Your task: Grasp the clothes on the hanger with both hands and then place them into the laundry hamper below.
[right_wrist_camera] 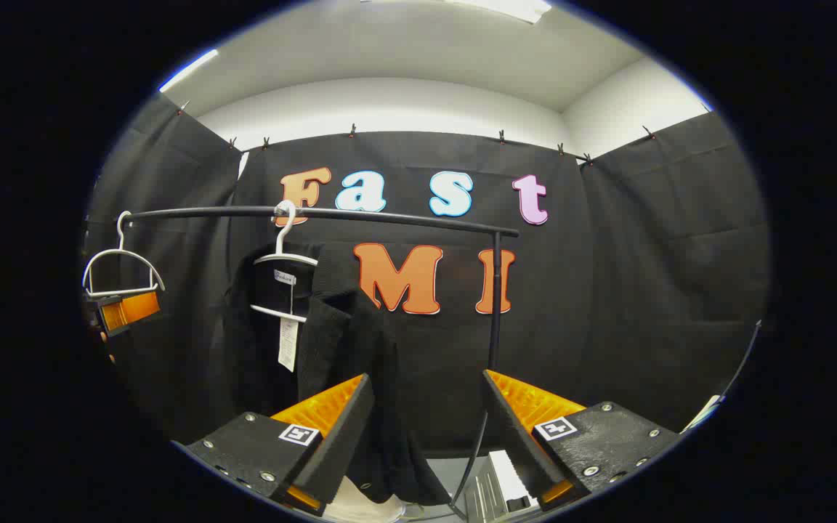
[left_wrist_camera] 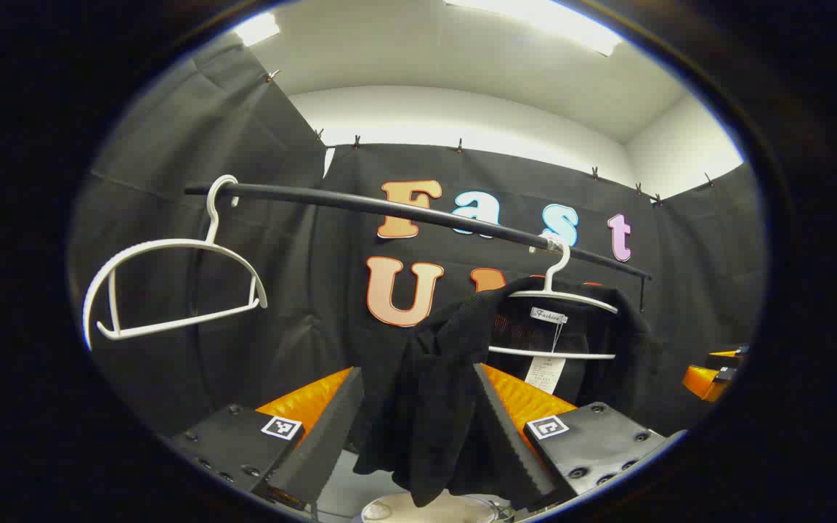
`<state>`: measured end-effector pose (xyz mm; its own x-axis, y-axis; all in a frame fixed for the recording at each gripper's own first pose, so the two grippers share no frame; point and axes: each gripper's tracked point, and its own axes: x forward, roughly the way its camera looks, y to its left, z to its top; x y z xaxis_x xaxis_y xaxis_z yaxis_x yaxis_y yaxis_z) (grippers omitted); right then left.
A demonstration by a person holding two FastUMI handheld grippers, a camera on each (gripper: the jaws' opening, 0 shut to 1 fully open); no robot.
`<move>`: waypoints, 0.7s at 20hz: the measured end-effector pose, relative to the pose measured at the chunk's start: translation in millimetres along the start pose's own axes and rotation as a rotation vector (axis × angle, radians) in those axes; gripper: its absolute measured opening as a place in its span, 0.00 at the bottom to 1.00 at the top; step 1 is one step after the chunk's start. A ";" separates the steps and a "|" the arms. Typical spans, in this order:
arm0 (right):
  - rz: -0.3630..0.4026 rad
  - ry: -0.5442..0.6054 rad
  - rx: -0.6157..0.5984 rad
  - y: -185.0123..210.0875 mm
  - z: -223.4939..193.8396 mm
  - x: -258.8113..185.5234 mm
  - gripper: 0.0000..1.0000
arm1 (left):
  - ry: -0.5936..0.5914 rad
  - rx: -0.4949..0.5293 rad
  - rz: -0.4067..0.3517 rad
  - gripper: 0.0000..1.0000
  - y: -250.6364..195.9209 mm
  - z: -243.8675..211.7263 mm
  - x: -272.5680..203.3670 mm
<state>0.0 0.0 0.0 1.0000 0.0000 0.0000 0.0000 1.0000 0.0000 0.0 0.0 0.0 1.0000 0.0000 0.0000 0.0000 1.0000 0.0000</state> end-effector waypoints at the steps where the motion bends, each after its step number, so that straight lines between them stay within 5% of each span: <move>1: 0.006 -0.001 0.005 -3.3 0.4 0.2 0.92 | -0.005 0.012 0.012 1.00 -0.5 2.9 -1.9; 3: 0.011 -0.005 0.018 -11.8 2.4 0.9 0.92 | -0.013 0.026 0.039 0.93 -0.1 7.4 -7.3; 4: 0.009 -0.008 0.022 -16.6 2.6 1.3 0.92 | -0.018 0.023 0.053 1.00 0.6 10.7 -9.9; 9: -0.005 -0.020 0.012 -36.3 5.5 2.5 0.92 | -0.047 0.049 0.084 0.92 -0.5 23.8 -17.1; 14: -0.013 -0.016 0.021 -44.7 3.2 2.7 0.92 | -0.040 0.058 0.084 0.97 -3.1 23.7 -15.8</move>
<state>2.7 -44.7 3.2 0.9998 -0.0134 0.0158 0.0130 0.9997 0.0214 -15.8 -3.1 23.7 0.9956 0.0831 0.0423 -0.0854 0.9948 0.0558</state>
